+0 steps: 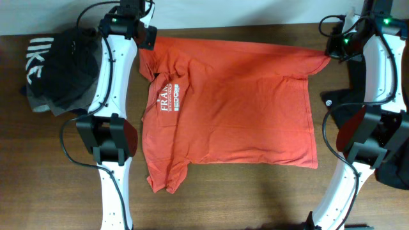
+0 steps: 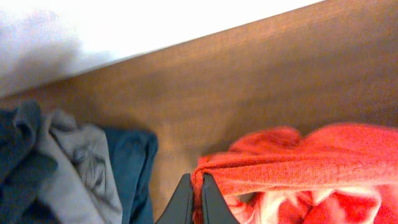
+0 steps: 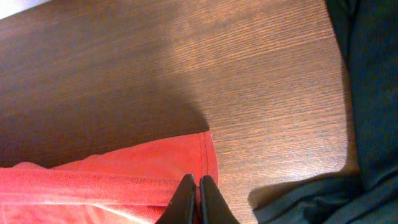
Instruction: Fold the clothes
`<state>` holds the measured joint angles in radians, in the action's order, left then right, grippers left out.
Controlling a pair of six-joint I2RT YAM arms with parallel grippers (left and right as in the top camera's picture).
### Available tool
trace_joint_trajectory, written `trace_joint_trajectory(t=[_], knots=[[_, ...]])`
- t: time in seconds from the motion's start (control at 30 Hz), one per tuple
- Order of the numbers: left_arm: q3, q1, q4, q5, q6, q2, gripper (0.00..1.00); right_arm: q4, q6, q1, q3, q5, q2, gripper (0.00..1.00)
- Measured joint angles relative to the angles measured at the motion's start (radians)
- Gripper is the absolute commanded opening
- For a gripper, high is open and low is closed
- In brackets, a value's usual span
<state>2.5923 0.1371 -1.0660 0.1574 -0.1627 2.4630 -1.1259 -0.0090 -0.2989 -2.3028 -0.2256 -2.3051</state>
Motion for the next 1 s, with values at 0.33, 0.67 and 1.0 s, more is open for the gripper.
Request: trace_joint_trajectory(t=[0.33,0.67,1.0], knots=[[0.0,0.019,0.039,-0.02,0.0,0.0,0.01,-0.011,0.005,0.0,0.0,0.0,0.0,0.04],[0.0,0.05,0.267,-0.02,-0.001,0.0,0.01,0.049,0.006,0.0,0.0,0.008,0.0,0.04],[0.0,0.05,0.401,-0.057,-0.001,0.019,0.01,0.117,0.007,0.0,0.0,0.008,0.0,0.04]])
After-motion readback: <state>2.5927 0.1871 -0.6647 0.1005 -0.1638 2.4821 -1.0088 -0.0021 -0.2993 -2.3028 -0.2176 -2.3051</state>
